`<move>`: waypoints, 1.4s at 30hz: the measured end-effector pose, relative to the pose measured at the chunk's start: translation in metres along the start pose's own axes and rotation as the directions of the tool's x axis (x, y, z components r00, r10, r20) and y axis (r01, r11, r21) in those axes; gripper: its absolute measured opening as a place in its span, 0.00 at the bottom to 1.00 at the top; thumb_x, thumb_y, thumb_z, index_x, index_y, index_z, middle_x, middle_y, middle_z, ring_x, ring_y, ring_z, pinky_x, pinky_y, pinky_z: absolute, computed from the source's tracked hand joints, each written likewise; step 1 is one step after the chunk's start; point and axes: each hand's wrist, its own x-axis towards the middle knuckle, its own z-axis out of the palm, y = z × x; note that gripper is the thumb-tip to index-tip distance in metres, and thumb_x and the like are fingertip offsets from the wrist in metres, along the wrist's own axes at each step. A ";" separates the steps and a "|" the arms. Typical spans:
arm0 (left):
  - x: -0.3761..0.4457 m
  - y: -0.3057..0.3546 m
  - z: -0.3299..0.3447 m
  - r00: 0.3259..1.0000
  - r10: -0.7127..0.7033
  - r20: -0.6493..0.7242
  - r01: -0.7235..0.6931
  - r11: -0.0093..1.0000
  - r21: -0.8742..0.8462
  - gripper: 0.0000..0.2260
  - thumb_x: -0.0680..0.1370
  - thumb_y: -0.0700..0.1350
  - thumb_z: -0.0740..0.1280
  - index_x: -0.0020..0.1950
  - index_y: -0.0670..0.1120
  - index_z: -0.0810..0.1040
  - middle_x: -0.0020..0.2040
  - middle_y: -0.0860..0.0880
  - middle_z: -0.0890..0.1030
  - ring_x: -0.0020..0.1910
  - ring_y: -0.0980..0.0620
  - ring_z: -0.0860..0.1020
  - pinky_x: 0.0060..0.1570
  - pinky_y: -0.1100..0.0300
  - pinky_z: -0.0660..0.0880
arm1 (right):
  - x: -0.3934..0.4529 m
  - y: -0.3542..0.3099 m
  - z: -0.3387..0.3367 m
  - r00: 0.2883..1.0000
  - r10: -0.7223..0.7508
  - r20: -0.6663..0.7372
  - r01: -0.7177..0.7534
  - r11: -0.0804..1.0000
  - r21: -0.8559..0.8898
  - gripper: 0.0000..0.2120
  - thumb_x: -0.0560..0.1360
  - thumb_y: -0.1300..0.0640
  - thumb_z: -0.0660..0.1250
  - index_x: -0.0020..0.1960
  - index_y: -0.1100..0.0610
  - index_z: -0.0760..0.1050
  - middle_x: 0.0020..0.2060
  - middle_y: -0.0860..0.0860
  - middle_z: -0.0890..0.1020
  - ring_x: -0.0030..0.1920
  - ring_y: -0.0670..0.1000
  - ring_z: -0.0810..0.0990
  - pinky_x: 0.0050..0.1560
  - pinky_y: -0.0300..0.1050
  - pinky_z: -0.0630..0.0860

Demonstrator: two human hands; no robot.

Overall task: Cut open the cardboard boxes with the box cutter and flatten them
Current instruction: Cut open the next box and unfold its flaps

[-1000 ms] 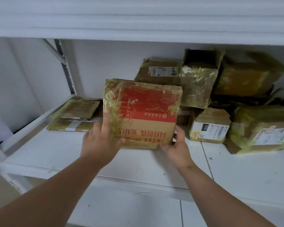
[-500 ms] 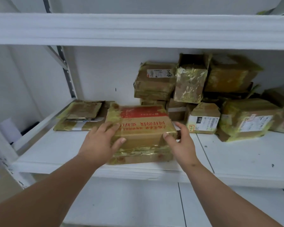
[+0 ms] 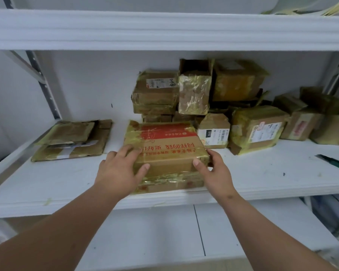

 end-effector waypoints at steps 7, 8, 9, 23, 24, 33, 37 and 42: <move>0.007 0.053 0.005 0.987 -0.158 0.011 0.150 0.954 0.259 0.33 0.75 0.72 0.47 0.75 0.56 0.60 0.79 0.50 0.53 0.77 0.41 0.49 0.70 0.29 0.49 | 0.027 0.008 -0.023 0.993 -0.047 0.110 0.060 0.992 -0.115 0.21 0.80 0.47 0.63 0.72 0.46 0.67 0.57 0.43 0.80 0.59 0.49 0.78 0.59 0.52 0.77; 0.009 0.064 0.004 0.990 -0.143 -0.013 0.141 0.946 0.291 0.31 0.76 0.71 0.48 0.75 0.56 0.59 0.79 0.49 0.49 0.78 0.40 0.45 0.69 0.27 0.46 | 0.032 0.012 -0.029 0.992 -0.042 0.115 0.058 0.988 -0.143 0.23 0.81 0.47 0.62 0.75 0.45 0.65 0.60 0.45 0.79 0.61 0.50 0.78 0.61 0.52 0.76; 0.012 0.075 0.002 0.993 -0.116 -0.032 0.120 0.946 0.301 0.30 0.77 0.68 0.50 0.76 0.56 0.58 0.80 0.49 0.45 0.78 0.40 0.43 0.68 0.27 0.44 | 0.036 0.016 -0.035 0.992 -0.037 0.119 0.056 0.985 -0.164 0.24 0.81 0.47 0.61 0.76 0.45 0.62 0.63 0.46 0.78 0.62 0.51 0.77 0.63 0.53 0.75; 0.044 0.242 0.015 0.922 0.387 0.026 -0.381 0.890 0.252 0.26 0.81 0.55 0.56 0.78 0.54 0.56 0.79 0.50 0.55 0.77 0.47 0.52 0.75 0.43 0.43 | 0.069 0.103 -0.152 0.992 -0.016 0.127 0.092 0.780 -0.619 0.21 0.80 0.51 0.60 0.73 0.51 0.68 0.70 0.50 0.72 0.68 0.55 0.71 0.67 0.50 0.66; 0.047 0.256 0.018 0.896 0.442 0.033 -0.436 0.867 0.241 0.25 0.81 0.55 0.56 0.78 0.54 0.57 0.79 0.51 0.56 0.77 0.48 0.53 0.75 0.45 0.44 | 0.070 0.108 -0.162 0.994 -0.003 0.105 0.069 0.772 -0.632 0.21 0.80 0.51 0.60 0.73 0.51 0.68 0.71 0.49 0.72 0.68 0.55 0.71 0.67 0.50 0.66; 0.074 0.338 0.068 0.786 0.588 0.191 -0.617 0.767 0.176 0.26 0.82 0.57 0.56 0.79 0.54 0.54 0.79 0.49 0.54 0.77 0.46 0.51 0.75 0.47 0.42 | 0.059 0.162 -0.276 0.988 0.118 -0.100 -0.150 0.578 -0.802 0.21 0.80 0.51 0.60 0.72 0.51 0.70 0.70 0.50 0.73 0.68 0.55 0.71 0.66 0.50 0.65; 0.086 0.375 0.083 0.783 0.581 0.222 -0.618 0.766 0.178 0.26 0.82 0.57 0.55 0.79 0.55 0.55 0.79 0.49 0.54 0.78 0.46 0.50 0.75 0.47 0.41 | 0.072 0.189 -0.319 0.977 0.159 -0.141 -0.203 0.508 -0.837 0.23 0.80 0.48 0.59 0.74 0.50 0.65 0.74 0.49 0.67 0.73 0.54 0.65 0.70 0.51 0.61; 0.107 0.421 0.098 0.823 0.512 0.247 -0.553 0.820 0.146 0.26 0.81 0.58 0.56 0.78 0.55 0.57 0.79 0.51 0.55 0.77 0.47 0.50 0.76 0.48 0.44 | 0.109 0.224 -0.368 0.973 0.197 -0.120 -0.199 0.453 -0.869 0.27 0.81 0.47 0.57 0.77 0.52 0.57 0.79 0.55 0.55 0.78 0.57 0.53 0.76 0.57 0.52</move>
